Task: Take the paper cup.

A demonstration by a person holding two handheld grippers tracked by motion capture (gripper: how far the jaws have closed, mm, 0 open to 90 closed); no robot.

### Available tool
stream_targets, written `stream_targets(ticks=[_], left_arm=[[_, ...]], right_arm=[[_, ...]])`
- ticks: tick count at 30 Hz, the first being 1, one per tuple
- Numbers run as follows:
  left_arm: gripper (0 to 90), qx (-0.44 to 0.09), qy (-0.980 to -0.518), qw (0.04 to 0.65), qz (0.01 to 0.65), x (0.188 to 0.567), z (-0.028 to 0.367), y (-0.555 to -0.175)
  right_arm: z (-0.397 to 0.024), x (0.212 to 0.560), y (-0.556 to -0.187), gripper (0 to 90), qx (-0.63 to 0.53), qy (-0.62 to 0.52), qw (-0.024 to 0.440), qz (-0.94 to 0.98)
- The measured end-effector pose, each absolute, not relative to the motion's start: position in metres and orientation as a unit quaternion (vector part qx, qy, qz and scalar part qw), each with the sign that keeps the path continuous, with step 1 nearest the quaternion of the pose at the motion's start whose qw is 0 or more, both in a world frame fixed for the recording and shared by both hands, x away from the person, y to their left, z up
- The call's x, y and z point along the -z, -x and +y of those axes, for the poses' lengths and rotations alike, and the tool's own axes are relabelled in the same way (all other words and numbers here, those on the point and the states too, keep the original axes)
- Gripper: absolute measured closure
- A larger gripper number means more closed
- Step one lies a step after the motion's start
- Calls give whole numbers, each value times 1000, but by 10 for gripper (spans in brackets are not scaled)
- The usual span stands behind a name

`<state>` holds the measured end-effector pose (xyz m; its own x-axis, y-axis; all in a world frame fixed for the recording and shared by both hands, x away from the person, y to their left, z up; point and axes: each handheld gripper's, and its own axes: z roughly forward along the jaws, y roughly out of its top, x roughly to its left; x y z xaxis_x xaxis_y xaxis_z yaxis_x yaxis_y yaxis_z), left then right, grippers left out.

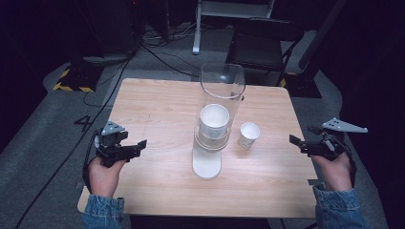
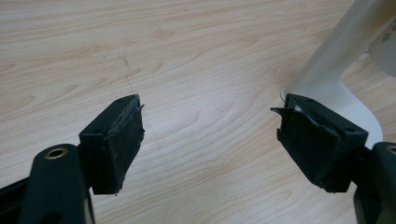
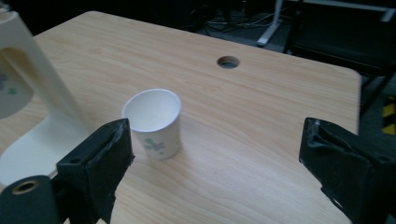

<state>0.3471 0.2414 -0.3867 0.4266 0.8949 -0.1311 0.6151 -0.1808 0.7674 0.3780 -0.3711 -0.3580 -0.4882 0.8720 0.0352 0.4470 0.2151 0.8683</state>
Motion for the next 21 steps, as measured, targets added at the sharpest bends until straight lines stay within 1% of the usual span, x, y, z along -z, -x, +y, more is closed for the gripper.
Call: stream_targets(ticks=[3,5,15,21], left_arm=[[223,-176,-751,383,508,391,242,-349],[222,-177,-754,378,508,392,242,-350],[221,-181,-753,369,514,396,244,-351],[221,-182,-752,368,515,396,244,-351]], right_arm=[[-377,355,-376,116,-431,-455,258,735],[-379,356,-377,116,-434,-454,259,734],[-395,379,-391,119,-422,-496,234,722],[-391,377,-391,120,-426,-484,239,726]])
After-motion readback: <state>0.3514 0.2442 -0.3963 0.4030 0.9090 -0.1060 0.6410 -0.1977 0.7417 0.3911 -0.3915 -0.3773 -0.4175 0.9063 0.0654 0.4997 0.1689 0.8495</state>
